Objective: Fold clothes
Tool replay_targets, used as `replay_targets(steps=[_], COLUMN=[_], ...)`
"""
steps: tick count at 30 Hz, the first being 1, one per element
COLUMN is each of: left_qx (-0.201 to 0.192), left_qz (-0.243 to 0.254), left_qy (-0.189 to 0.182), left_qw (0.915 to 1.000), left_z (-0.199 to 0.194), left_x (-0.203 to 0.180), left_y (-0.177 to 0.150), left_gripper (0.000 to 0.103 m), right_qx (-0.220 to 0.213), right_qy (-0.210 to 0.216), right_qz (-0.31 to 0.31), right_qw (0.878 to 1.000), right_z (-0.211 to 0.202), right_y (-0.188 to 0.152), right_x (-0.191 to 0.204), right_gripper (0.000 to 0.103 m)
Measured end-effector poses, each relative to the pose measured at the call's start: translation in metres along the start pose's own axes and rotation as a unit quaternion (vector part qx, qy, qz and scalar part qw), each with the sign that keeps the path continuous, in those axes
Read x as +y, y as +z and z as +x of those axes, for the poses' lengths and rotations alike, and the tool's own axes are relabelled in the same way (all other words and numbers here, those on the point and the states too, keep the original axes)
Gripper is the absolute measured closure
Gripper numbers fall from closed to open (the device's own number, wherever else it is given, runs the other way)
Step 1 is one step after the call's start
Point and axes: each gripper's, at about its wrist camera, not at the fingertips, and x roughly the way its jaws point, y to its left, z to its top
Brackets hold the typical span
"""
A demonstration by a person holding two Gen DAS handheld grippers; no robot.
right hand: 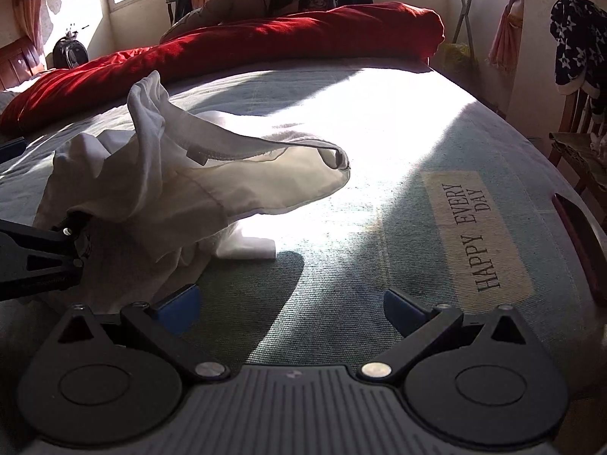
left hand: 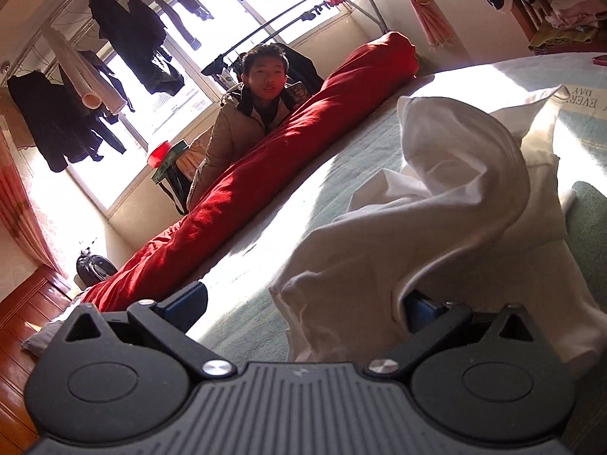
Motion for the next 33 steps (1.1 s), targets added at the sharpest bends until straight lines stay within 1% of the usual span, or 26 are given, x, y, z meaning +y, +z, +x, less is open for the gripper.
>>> replay_targets(steps=[3, 6, 10, 14, 15, 18, 20, 25, 28, 30, 33], left_qx=[0.013, 0.005, -0.015, -0.021, -0.024, -0.041, -0.046, -0.029, -0.018, -0.01, 0.005], left_qz=[-0.022, -0.037, 0.002, 0.035, 0.037, 0.01, -0.01, -0.036, -0.047, -0.055, -0.067], left_qy=[0.012, -0.009, -0.019, 0.003, 0.01, 0.032, 0.044, 0.078, 0.097, 0.098, 0.09], left_qw=[0.9996, 0.9993, 0.9997, 0.9992, 0.999, 0.9986, 0.9979, 0.9959, 0.9941, 0.9936, 0.9937], left_z=[0.005, -0.001, -0.004, 0.005, 0.007, 0.002, 0.002, 0.022, 0.036, 0.047, 0.064], left_x=[0.018, 0.016, -0.013, -0.028, -0.027, 0.0, 0.021, 0.066, 0.082, 0.092, 0.101], left_y=[-0.002, 0.0, 0.003, 0.005, 0.005, 0.008, 0.009, 0.008, 0.005, 0.003, -0.004], left_gripper=[0.0, 0.0, 0.0, 0.0, 0.0, 0.0, 0.0, 0.0, 0.0, 0.0, 0.0], right_qx=[0.0, 0.0, -0.001, -0.004, -0.005, -0.008, -0.007, -0.002, -0.003, -0.003, -0.007], right_qy=[0.002, 0.002, 0.003, 0.002, 0.001, -0.003, -0.007, 0.002, 0.007, 0.006, 0.007], right_qz=[-0.001, -0.007, -0.015, -0.02, -0.021, -0.021, -0.017, -0.005, -0.014, -0.019, -0.02], right_qw=[1.0, 1.0, 1.0, 1.0, 1.0, 1.0, 1.0, 1.0, 1.0, 1.0, 1.0], right_z=[0.0, -0.002, -0.004, -0.008, -0.01, -0.013, -0.012, -0.005, -0.003, -0.002, 0.001], right_y=[0.0, 0.0, 0.0, 0.0, 0.0, 0.0, 0.0, -0.001, 0.0, 0.002, 0.005], right_x=[0.003, 0.008, 0.015, 0.018, 0.018, 0.015, 0.011, 0.008, 0.012, 0.013, 0.012], right_gripper=[0.0, 0.0, 0.0, 0.0, 0.0, 0.0, 0.0, 0.0, 0.0, 0.0, 0.0])
